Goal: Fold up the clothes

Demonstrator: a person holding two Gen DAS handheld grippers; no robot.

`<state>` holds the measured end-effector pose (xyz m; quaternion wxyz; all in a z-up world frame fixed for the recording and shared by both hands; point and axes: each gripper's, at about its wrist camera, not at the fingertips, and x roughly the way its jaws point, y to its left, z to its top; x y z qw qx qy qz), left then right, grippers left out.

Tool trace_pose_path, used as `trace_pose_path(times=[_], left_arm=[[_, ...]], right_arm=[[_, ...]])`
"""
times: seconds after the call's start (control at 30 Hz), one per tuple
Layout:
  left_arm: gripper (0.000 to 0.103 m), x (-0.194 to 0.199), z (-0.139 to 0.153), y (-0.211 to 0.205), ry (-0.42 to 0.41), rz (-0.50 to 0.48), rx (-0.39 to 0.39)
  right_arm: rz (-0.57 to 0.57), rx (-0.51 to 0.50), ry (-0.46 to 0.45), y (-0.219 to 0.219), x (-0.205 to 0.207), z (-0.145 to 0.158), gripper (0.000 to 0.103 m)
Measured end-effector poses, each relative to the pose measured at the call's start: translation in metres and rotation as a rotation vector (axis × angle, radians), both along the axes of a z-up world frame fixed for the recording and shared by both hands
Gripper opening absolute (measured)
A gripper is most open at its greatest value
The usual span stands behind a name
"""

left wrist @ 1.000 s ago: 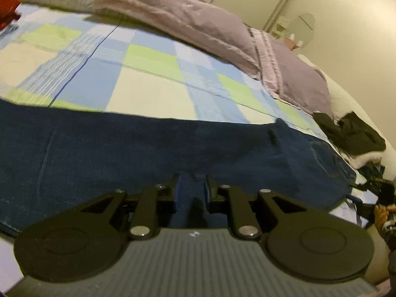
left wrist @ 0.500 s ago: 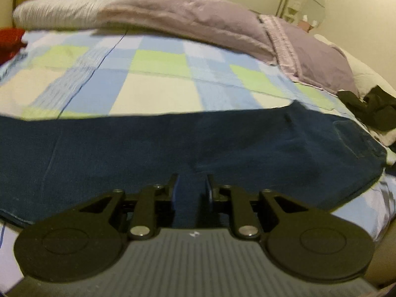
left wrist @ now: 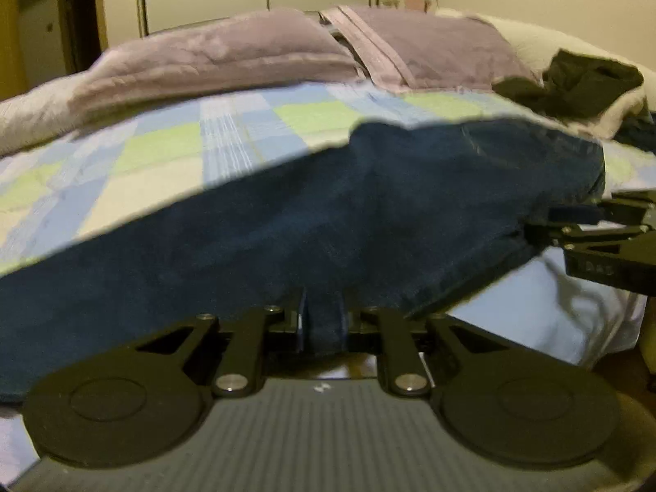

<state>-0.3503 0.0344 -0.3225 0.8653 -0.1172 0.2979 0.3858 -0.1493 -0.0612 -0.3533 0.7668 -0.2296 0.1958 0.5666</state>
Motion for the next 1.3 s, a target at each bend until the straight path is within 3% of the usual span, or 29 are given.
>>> trace_pose_path(times=[0.07, 0.2, 0.33, 0.47, 0.53, 0.57, 0.8, 0.93, 1.3], left_arm=[[0.012, -0.008, 0.011, -0.008, -0.053, -0.019, 0.016], [0.014, 0.001, -0.018, 0.0, 0.046, -0.003, -0.027], [0.014, 0.001, -0.003, 0.0, 0.033, 0.043, -0.028], [0.018, -0.009, 0.026, -0.018, 0.037, 0.133, -0.065], [0.025, -0.015, 0.033, -0.029, 0.063, 0.169, -0.076], [0.026, -0.019, 0.036, -0.036, 0.076, 0.184, -0.08], [0.033, -0.059, 0.046, -0.078, 0.138, 0.271, -0.086], [0.039, -0.078, 0.054, -0.093, 0.138, 0.311, -0.067], [0.041, -0.111, 0.078, -0.13, 0.104, 0.331, -0.018]], right_arm=[[-0.001, -0.011, 0.005, 0.003, -0.004, 0.002, 0.04], [-0.003, -0.032, 0.014, 0.009, -0.012, 0.005, 0.04], [-0.011, -0.049, 0.03, 0.013, -0.02, 0.01, 0.04], [-0.081, -0.017, 0.134, -0.016, -0.032, 0.038, 0.041], [-0.115, -0.004, 0.186, -0.031, -0.039, 0.05, 0.067], [-0.129, -0.005, 0.208, -0.037, -0.041, 0.052, 0.069], [-0.174, -0.01, 0.271, -0.07, -0.059, 0.066, 0.069], [-0.175, -0.027, 0.26, -0.077, -0.071, 0.076, 0.069], [-0.173, -0.002, 0.227, -0.112, -0.102, 0.099, 0.069]])
